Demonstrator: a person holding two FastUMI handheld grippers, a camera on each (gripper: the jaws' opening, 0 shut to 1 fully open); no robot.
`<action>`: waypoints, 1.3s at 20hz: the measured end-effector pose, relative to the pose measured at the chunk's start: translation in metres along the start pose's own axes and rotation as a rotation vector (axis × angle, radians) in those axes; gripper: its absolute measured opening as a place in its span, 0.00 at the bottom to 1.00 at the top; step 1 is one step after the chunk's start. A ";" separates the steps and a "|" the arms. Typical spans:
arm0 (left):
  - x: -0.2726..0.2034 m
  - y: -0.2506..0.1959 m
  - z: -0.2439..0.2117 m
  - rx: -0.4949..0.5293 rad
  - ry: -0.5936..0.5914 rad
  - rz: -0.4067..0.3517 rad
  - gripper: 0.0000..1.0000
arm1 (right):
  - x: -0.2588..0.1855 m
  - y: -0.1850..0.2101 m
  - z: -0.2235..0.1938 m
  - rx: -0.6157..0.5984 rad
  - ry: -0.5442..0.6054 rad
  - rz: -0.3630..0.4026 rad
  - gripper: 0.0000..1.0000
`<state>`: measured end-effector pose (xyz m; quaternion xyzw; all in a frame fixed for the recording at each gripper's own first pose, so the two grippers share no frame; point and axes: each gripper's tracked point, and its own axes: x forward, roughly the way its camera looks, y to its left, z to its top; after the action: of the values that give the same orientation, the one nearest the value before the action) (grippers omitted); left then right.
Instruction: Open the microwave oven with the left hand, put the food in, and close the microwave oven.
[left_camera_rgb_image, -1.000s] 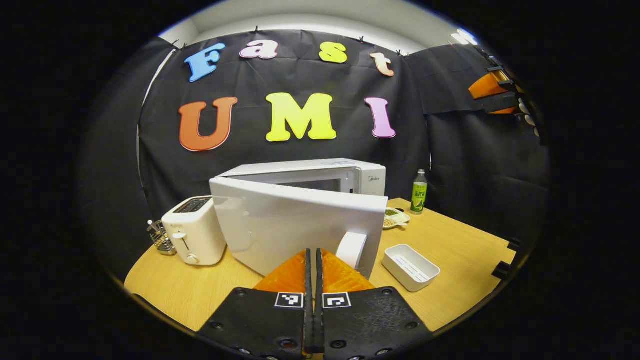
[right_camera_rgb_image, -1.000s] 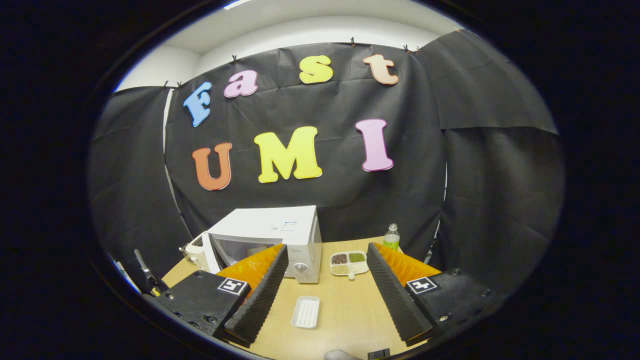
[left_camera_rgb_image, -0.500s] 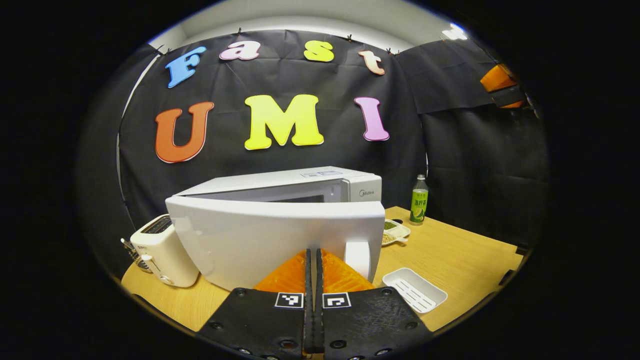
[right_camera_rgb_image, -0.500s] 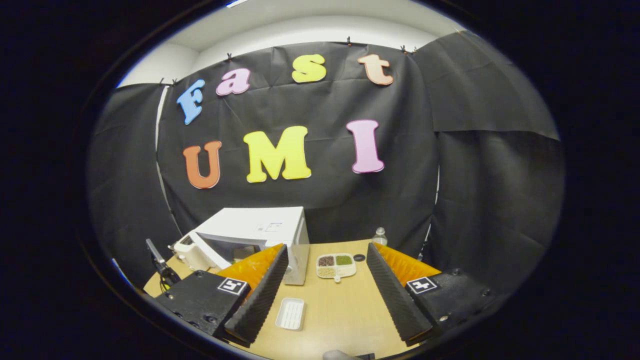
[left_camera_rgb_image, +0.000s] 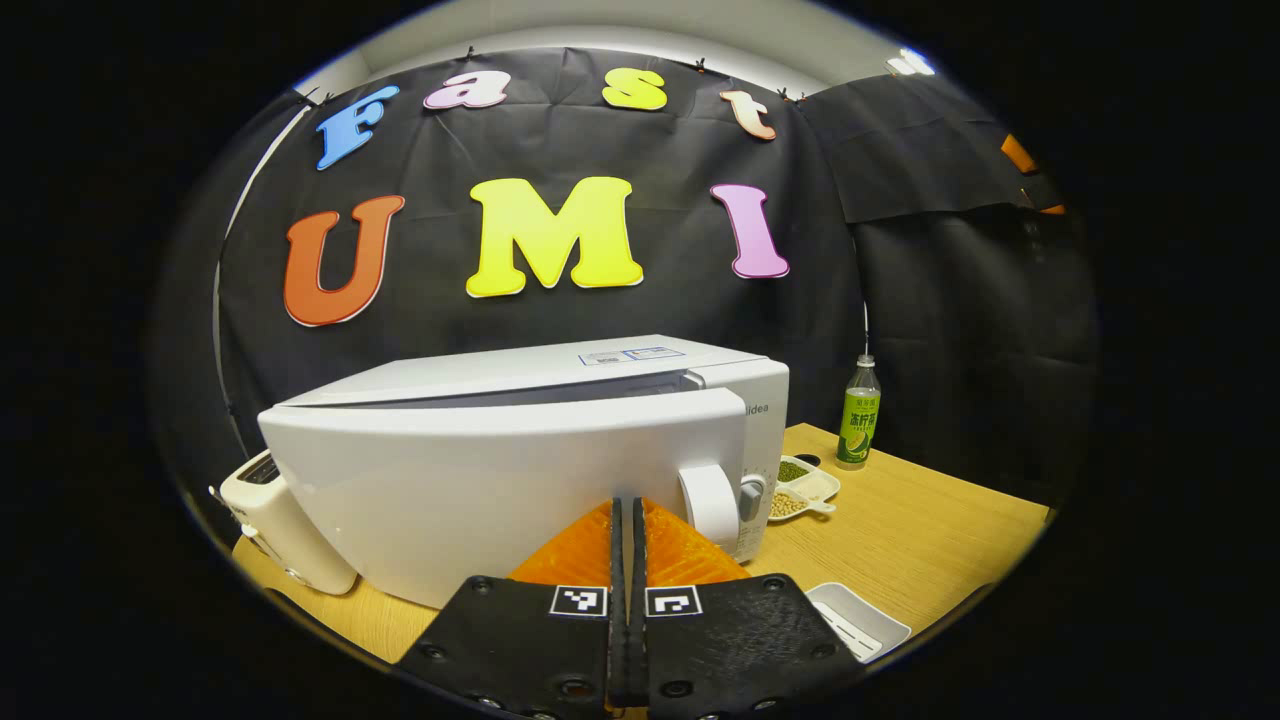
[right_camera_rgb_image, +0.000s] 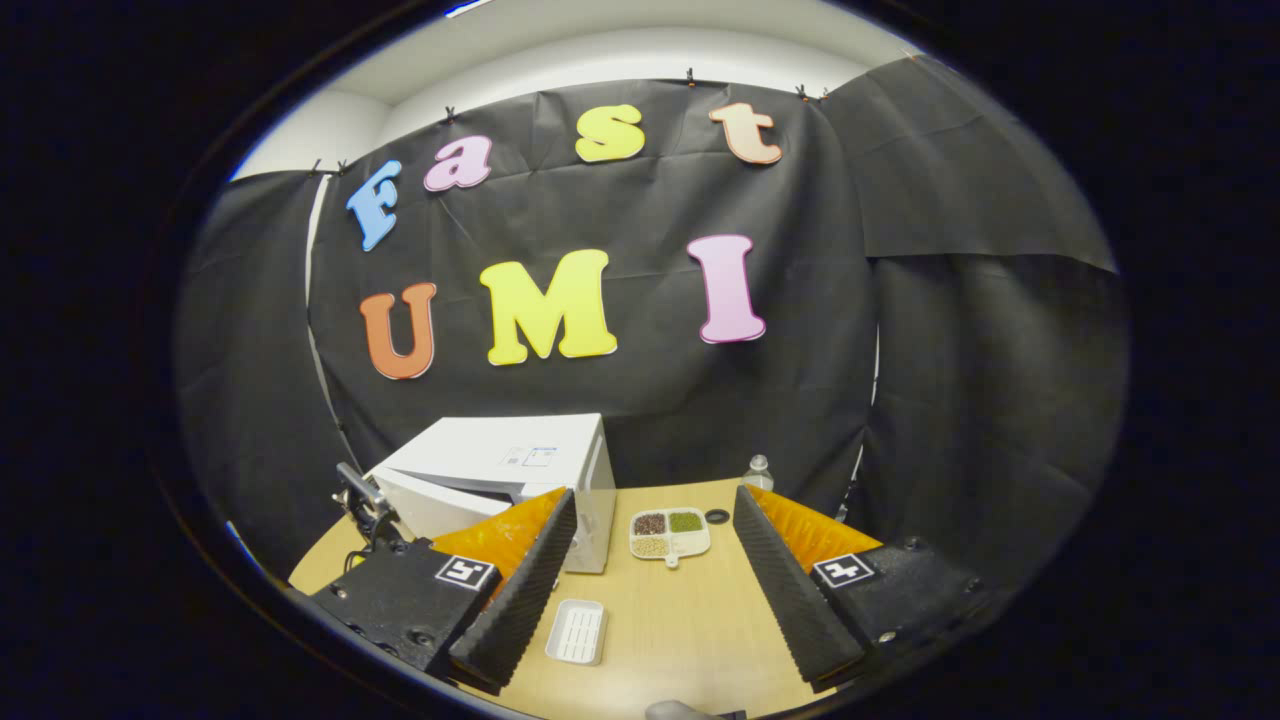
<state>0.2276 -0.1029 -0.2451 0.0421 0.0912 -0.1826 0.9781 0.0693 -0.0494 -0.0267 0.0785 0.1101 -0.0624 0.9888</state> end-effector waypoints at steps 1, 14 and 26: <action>0.007 0.000 0.002 -0.003 0.001 0.002 0.00 | 0.001 -0.001 0.000 0.000 -0.001 0.001 0.92; 0.030 0.006 -0.001 -0.040 0.050 0.080 0.00 | 0.010 0.001 -0.003 0.000 0.012 0.020 0.92; -0.053 0.017 0.052 -0.090 -0.007 0.152 0.94 | 0.006 0.032 0.013 -0.018 -0.065 0.086 0.92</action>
<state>0.1936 -0.0750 -0.1830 0.0044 0.0922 -0.1038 0.9903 0.0823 -0.0212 -0.0115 0.0724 0.0751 -0.0211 0.9943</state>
